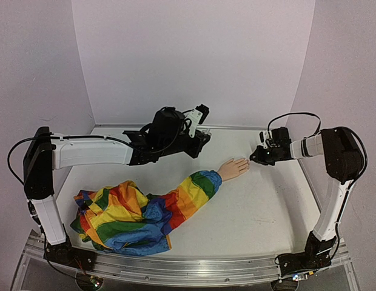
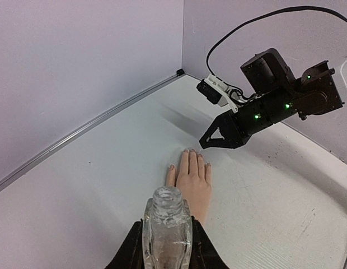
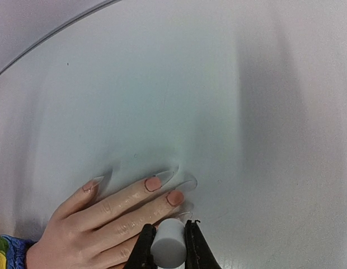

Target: Paint the nails

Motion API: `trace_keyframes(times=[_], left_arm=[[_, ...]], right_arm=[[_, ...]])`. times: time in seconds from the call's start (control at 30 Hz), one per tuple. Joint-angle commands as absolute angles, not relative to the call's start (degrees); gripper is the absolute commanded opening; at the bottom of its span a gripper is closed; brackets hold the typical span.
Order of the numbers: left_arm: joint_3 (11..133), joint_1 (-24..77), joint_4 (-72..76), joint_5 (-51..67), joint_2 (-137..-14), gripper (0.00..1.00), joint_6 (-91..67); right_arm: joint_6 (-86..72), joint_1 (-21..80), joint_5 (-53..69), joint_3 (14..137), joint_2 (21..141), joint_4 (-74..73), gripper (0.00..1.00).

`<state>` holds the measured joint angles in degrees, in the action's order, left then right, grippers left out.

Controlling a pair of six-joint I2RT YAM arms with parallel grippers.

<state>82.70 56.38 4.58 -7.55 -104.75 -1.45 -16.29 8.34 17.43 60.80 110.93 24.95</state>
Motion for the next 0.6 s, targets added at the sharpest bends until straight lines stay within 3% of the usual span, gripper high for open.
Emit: trace_keyframes(times=[0.0, 0.57], left_arm=[[83.1, 56.6, 8.0, -7.4, -101.3, 0.00, -1.0], [83.1, 56.6, 7.9, -7.5, -101.4, 0.00, -0.9]], right_arm=[[-16.0, 8.7, 16.4, 62.1, 110.9, 23.6, 0.00], [-16.1, 8.7, 15.7, 63.3, 112.5, 22.9, 0.00]])
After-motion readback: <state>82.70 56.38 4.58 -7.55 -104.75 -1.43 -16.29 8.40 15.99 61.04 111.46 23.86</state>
